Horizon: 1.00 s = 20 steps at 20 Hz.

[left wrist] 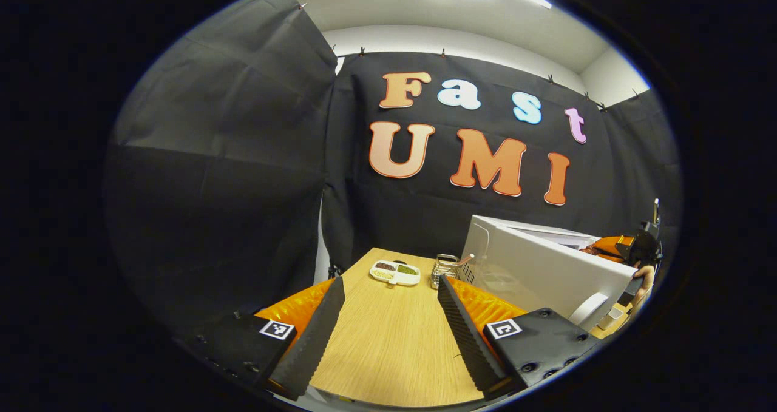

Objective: Open the microwave oven with the left hand, put the food in, and close the microwave oven.

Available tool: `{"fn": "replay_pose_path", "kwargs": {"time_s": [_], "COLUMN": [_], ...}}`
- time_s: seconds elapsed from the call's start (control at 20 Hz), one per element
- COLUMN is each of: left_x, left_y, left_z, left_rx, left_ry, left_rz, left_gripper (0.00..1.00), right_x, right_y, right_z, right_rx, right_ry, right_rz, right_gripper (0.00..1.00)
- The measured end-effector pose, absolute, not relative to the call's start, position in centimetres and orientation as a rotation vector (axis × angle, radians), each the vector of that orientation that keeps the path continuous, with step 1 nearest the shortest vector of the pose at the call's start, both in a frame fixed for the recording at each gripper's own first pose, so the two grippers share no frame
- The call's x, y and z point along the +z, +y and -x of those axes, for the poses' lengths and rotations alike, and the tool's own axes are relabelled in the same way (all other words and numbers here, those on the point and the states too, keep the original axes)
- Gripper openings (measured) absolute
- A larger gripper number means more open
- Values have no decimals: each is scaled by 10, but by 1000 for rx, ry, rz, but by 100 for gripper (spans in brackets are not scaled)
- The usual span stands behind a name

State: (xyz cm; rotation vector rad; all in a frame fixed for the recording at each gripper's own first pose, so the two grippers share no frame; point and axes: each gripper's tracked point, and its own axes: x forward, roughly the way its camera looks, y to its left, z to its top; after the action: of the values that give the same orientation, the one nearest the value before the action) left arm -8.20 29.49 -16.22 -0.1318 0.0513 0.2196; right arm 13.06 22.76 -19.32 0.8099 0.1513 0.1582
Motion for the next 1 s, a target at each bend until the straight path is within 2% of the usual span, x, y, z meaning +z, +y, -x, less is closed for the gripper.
{"fn": "replay_pose_path", "kwargs": {"time_s": [0.05, 0.1, 0.5, 0.75, 0.8, 1.0], "left_x": [-162, -164, -193, -204, -205, -204], "left_y": [301, 306, 332, 339, 338, 327], "left_z": [82, 82, 69, 65, 64, 60], "left_rx": [229, 237, 267, 289, 288, 265], "left_ry": [49, 49, 100, 121, 124, 129], "left_rz": [133, 135, 173, 162, 157, 160], "left_gripper": [100, 97, 97, 98, 98, 99], "right_x": [-198, -204, -251, -295, -294, -299], "right_y": [236, 245, 288, 305, 306, 281], "right_z": [-139, -149, -234, -255, -252, -257], "right_rx": [152, 147, 75, 68, 63, -27], "right_ry": [154, 158, 156, 225, 237, 240], "right_rz": [-813, -818, -854, -872, -869, -739], "right_gripper": [2, 2, 2, 2, 4, 18]}}
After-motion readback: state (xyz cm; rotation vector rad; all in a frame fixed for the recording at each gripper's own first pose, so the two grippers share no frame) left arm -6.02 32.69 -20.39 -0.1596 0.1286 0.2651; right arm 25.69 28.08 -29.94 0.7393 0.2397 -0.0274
